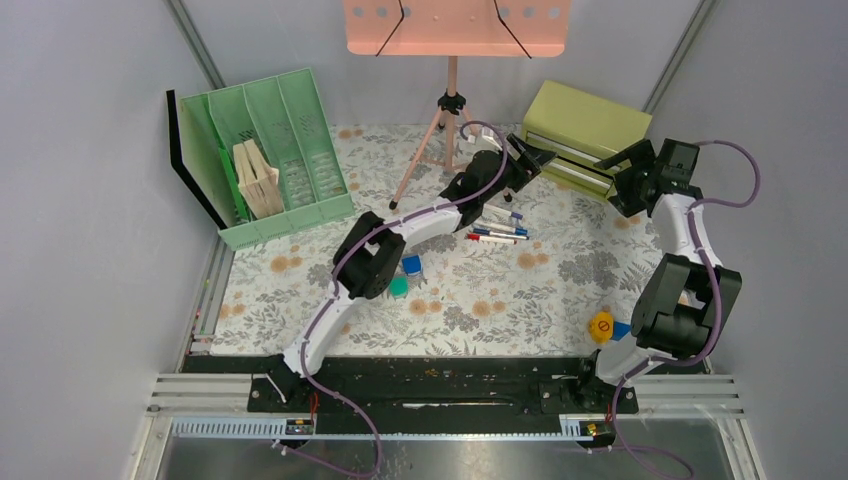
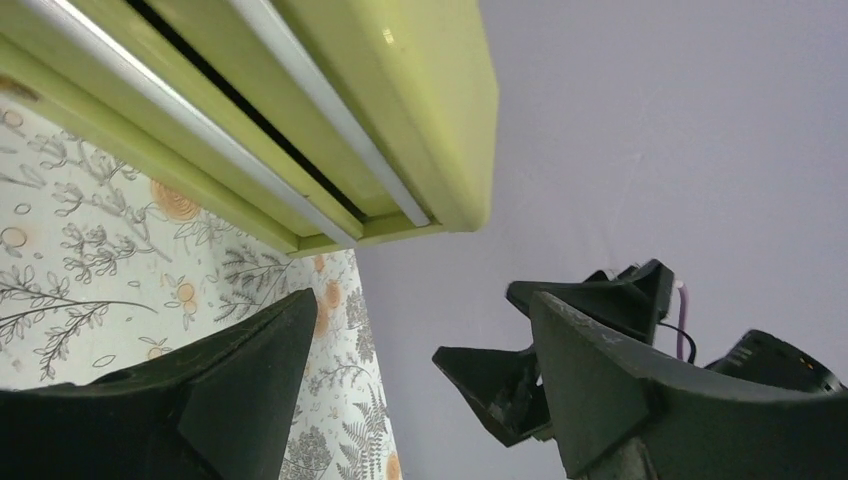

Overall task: Organize the desk
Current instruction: Move the storage box to the center of the board.

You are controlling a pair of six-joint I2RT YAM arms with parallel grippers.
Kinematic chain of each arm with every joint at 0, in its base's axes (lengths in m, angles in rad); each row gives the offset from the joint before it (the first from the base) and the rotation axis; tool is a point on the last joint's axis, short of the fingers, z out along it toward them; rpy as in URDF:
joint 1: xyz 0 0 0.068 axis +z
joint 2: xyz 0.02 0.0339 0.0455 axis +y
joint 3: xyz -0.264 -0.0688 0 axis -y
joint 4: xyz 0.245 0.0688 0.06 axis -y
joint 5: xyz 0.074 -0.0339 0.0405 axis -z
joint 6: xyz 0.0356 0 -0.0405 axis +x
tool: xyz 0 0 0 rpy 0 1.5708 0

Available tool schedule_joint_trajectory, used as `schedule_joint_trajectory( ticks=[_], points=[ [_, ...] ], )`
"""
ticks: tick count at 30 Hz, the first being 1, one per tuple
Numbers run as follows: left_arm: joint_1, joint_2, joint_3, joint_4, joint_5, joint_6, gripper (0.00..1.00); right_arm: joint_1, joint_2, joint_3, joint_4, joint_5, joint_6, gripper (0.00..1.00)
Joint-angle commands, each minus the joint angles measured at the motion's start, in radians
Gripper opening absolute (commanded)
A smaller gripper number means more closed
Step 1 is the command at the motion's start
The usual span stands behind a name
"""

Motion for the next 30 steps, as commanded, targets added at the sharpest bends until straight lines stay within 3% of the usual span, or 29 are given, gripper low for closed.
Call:
schedule_joint_trajectory(
  ticks=[1,5,13,22,30],
  points=[
    [-0.004,0.015,0.086,0.052,0.032,-0.088,0.79,-0.003,-0.039,-0.022,0.071,-0.068,0.044,1.00],
    [0.000,-0.122,-0.109,0.147,0.052,0.077,0.80,-0.002,-0.019,-0.061,0.149,-0.103,0.074,0.99],
    [0.029,-0.515,-0.575,0.286,0.122,0.386,0.87,0.064,0.026,-0.223,0.561,-0.053,0.237,0.95],
    [0.041,-0.836,-0.940,0.365,0.148,0.423,0.88,0.158,0.164,-0.272,1.012,0.106,0.353,0.95],
    [0.043,-1.017,-1.139,0.339,0.119,0.433,0.90,0.165,0.276,-0.260,1.196,0.192,0.417,0.92]
  ],
)
